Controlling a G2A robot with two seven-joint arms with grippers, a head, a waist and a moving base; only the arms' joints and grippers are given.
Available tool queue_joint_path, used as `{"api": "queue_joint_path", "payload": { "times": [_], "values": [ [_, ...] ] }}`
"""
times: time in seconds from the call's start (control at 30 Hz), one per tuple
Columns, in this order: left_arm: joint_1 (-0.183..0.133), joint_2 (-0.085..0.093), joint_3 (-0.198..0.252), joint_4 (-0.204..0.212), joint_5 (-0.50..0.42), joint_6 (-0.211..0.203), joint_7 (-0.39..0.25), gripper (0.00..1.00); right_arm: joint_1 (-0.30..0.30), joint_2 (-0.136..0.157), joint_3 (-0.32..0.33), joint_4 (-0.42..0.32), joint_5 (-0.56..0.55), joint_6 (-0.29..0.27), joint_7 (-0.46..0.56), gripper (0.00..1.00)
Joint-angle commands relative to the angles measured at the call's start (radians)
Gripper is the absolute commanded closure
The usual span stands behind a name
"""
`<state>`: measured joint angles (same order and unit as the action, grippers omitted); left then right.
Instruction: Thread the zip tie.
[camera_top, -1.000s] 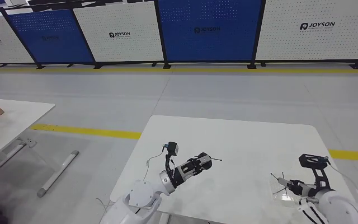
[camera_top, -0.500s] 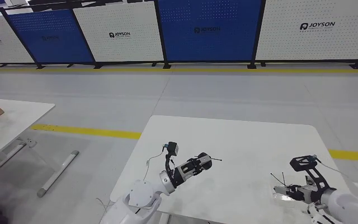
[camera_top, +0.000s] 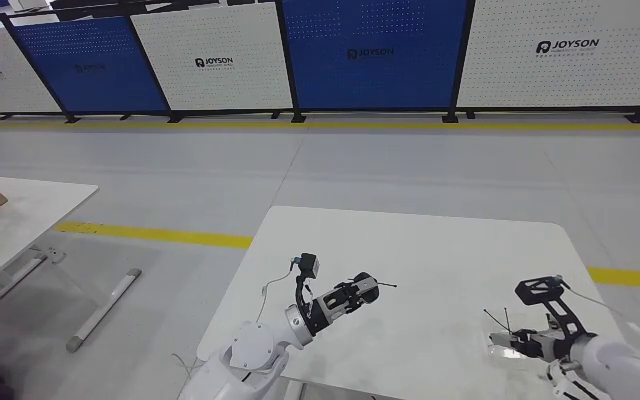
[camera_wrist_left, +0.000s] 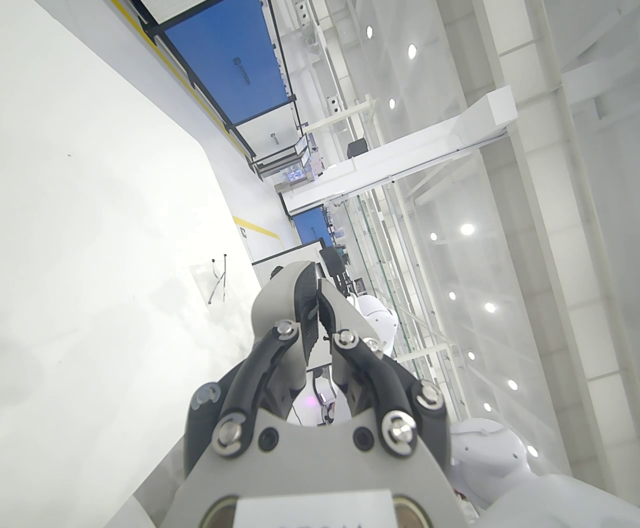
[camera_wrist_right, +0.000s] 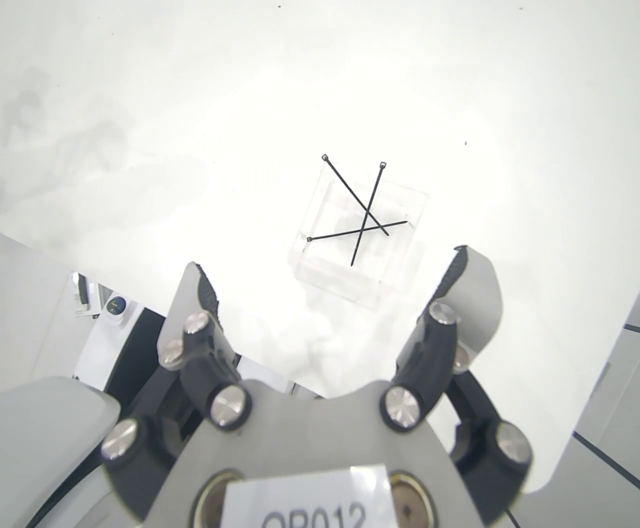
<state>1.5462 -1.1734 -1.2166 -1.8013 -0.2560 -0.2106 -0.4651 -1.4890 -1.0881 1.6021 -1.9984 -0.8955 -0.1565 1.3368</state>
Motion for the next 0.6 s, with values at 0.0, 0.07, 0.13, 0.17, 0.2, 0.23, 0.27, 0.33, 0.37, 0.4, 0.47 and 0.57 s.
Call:
{"api": "queue_joint_path", "payload": {
  "times": [0.0,0.07,0.13,0.17,0.2,0.23,0.27,0.33,0.37,0.4,0.47,0.57],
  "values": [
    [0.0,0.0,0.0,0.0,0.0,0.0,0.0,1.0,-0.008,0.0,-0.007,-0.014,-0.014,0.026,-0.023,0.0],
    [0.0,0.0,0.0,0.0,0.0,0.0,0.0,1.0,-0.016,0.0,-0.036,-0.033,-0.07,0.062,-0.029,0.0],
    [0.0,0.0,0.0,0.0,0.0,0.0,0.0,1.0,-0.021,-0.001,-0.065,-0.046,-0.126,0.097,-0.041,0.0],
    [0.0,0.0,0.0,0.0,0.0,0.0,0.0,1.0,-0.023,-0.002,-0.076,-0.051,-0.147,0.119,-0.053,0.0],
    [0.0,0.0,0.0,0.0,0.0,0.0,0.0,1.0,-0.025,-0.002,-0.078,-0.054,-0.153,0.134,-0.064,0.0],
    [0.0,0.0,0.0,0.0,0.0,0.0,0.0,1.0,-0.025,-0.002,-0.078,-0.054,-0.153,0.134,-0.064,0.0],
    [0.0,0.0,0.0,0.0,0.0,0.0,0.0,1.0,-0.025,-0.002,-0.078,-0.054,-0.153,0.134,-0.064,0.0],
    [0.0,0.0,0.0,0.0,0.0,0.0,0.0,1.0,-0.025,-0.002,-0.078,-0.054,-0.153,0.134,-0.064,0.0],
    [0.0,0.0,0.0,0.0,0.0,0.0,0.0,1.0,-0.025,-0.002,-0.078,-0.054,-0.153,0.134,-0.064,0.0],
    [0.0,0.0,0.0,0.0,0.0,0.0,0.0,1.0,-0.025,-0.002,-0.078,-0.054,-0.153,0.134,-0.064,0.0],
    [0.0,0.0,0.0,0.0,0.0,0.0,0.0,1.0,-0.025,-0.002,-0.078,-0.054,-0.153,0.134,-0.064,0.0],
    [0.0,0.0,0.0,0.0,0.0,0.0,0.0,1.0,-0.033,-0.003,-0.081,-0.031,-0.16,0.143,-0.102,0.0]
  ]
}}
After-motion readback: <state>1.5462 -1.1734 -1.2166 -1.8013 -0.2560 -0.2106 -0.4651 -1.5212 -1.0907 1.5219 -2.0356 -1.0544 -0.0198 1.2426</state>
